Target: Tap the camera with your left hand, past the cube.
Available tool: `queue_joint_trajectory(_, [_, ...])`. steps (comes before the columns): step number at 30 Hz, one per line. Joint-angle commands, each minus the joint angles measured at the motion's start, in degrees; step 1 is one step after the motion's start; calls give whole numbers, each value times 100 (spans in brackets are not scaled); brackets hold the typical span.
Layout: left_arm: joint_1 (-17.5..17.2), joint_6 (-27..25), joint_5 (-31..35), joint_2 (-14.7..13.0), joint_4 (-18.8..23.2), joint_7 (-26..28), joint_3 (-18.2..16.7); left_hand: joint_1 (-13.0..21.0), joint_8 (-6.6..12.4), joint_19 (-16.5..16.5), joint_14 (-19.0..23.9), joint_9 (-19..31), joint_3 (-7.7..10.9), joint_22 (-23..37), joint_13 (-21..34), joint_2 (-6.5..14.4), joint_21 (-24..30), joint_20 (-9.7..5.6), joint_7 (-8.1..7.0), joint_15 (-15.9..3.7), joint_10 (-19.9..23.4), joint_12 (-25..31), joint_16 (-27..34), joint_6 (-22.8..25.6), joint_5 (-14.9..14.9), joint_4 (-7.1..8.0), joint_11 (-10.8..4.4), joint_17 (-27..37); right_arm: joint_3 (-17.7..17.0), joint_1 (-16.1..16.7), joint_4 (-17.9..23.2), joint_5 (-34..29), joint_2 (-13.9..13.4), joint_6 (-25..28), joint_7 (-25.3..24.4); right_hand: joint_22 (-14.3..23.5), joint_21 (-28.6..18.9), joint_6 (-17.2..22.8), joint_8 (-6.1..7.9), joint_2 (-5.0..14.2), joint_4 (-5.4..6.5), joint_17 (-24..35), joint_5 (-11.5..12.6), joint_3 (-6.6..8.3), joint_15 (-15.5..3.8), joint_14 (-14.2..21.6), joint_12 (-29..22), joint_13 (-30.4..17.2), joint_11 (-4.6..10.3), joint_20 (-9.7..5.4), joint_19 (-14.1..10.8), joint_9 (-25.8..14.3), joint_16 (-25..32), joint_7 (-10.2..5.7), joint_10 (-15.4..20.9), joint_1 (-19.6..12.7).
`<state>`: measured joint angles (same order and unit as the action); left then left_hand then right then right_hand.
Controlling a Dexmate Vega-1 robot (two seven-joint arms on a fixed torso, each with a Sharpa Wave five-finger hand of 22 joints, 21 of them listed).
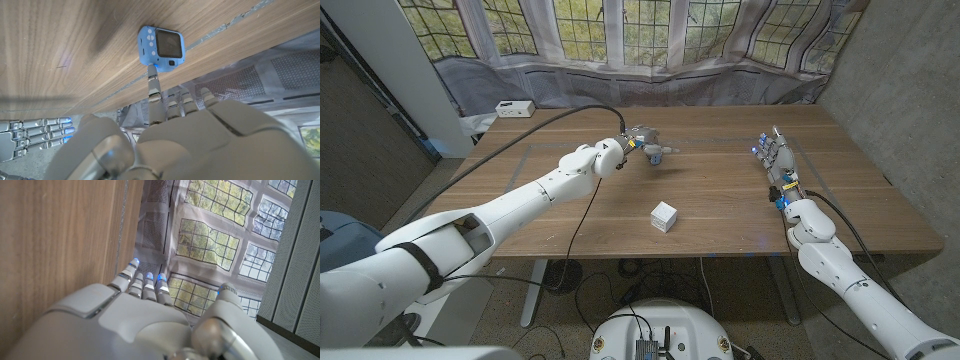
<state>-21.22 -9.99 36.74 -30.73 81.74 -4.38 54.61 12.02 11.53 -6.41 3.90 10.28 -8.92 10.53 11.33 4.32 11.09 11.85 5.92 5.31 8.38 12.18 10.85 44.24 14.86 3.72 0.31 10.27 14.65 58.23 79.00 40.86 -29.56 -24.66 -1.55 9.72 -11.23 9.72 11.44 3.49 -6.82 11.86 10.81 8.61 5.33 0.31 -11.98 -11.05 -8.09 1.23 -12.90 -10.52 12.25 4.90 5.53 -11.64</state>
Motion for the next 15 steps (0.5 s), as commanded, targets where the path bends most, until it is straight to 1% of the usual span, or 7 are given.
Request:
queue_joint_trajectory(1, [-72, -54, -41, -41, 45, 55, -43, 22, 37, -16, 46, 20, -40, 11, 8, 88, 33, 26, -8, 13, 61, 16, 37, 85, 36, 12, -29, 25, 21, -35, -30, -27, 24, 10, -29, 25, 6, 25, -20, 33, -3, 32, -8, 50, 51, -22, -3, -21, 9, 51, -18, -21, -30, -19, 33, -11])
queue_joint_trajectory(3, [-73, -52, -49, -40, 37, 50, -42, 28, 38, -14, 46, 20, -39, 11, 8, 93, 35, 26, 7, 11, 65, 18, 36, 97, 38, 13, -38, 25, 23, -34, -32, -21, 24, 16, -23, 25, 6, 21, -22, 32, -3, 32, -8, 50, 53, -22, -3, -21, 10, 52, -17, -21, -30, -18, 35, -10])
queue_joint_trajectory(7, [-72, -56, -57, -35, 26, 52, -40, 35, 34, -11, 49, 20, -38, 11, 8, 100, 37, 27, -10, 13, 66, 19, 36, 98, 40, 13, -16, 25, 21, -22, -22, -27, 27, 9, -42, 25, 7, 25, -21, 29, -4, 32, -8, 50, 51, -21, -2, -21, 10, 54, -14, -21, -30, -19, 38, -10])
queue_joint_trajectory(15, [-64, -53, -62, -29, 5, 56, -32, 50, 24, -14, 51, 20, -36, 11, 7, 113, 37, 28, -11, 14, 57, 17, 33, 95, 44, 13, -37, 25, 20, -11, -5, -40, 23, 13, -69, 25, 6, 28, -21, 32, -3, 34, -8, 51, 55, -19, -1, -22, 18, 55, -14, -21, -30, -18, 43, -7])
